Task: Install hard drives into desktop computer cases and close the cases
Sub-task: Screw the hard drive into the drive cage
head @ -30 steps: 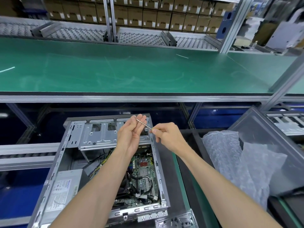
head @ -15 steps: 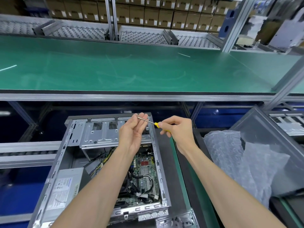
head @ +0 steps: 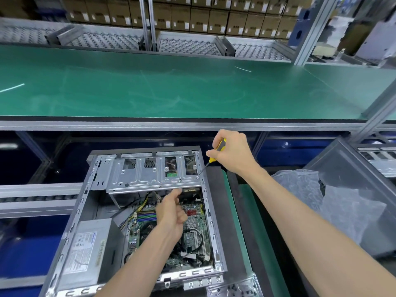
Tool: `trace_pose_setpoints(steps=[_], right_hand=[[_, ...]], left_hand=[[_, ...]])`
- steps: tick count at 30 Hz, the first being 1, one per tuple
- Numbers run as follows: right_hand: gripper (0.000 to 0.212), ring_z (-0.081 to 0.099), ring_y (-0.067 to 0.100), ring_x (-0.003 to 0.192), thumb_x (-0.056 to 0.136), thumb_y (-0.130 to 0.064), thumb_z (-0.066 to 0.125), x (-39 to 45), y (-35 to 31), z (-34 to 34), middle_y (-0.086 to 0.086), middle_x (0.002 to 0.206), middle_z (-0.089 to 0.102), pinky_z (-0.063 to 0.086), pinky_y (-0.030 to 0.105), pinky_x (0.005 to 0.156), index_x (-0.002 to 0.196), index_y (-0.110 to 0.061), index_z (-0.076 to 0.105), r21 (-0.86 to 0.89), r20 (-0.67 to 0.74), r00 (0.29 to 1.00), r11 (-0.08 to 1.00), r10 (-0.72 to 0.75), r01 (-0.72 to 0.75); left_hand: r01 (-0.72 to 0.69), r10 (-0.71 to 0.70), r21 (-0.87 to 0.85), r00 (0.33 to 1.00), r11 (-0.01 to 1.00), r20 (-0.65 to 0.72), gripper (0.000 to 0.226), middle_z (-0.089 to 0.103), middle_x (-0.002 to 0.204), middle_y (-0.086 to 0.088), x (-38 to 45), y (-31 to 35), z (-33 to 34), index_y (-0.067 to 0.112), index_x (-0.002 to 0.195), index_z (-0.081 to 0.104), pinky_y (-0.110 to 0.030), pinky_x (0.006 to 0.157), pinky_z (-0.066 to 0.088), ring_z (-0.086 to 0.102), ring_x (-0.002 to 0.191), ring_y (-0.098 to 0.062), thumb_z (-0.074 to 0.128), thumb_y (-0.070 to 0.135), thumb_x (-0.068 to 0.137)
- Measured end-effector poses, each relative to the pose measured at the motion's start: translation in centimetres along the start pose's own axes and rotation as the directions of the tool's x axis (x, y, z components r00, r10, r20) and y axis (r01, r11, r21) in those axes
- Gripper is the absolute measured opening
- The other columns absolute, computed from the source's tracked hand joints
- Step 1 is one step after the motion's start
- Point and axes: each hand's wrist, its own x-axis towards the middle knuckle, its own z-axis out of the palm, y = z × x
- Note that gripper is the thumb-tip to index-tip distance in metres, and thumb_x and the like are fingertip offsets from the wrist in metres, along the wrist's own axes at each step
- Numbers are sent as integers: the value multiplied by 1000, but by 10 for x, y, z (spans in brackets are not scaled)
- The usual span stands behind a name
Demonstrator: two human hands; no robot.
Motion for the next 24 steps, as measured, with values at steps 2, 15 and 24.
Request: trace_pose_setpoints(steps=[2,15,24], right_hand=[[22,43,16,95,81,-25,78,2,-1,6,-8,74,59,34,25,61,79,-26,56,-38,24,1000,999,-13,14],[18,48,21,87,84,-17,69,10,-12,21,-12,71,53,34,32,63,81,-22,52,-249,150,972,945,-181,215],[16,56,28,84,80,-9,63,26,-39,23,2,89,58,45,34,63,85,-22,55,-446,323,927,833,-191,327]], left_hand=[[40,-39,-36,999,999,28,22,18,52,6,2,-2,4,12,98,60,-22,32,16,15,39,-10,76,22,87],[129,-80,-197,968,972,239,19,17,50,9,29,-6,8,18,85,55,-19,30,11,13,36,-6,72,11,88],[140,-93,-187,966,972,243,17,16,50,9,30,-3,8,17,83,57,-19,30,11,13,36,-6,72,11,88]])
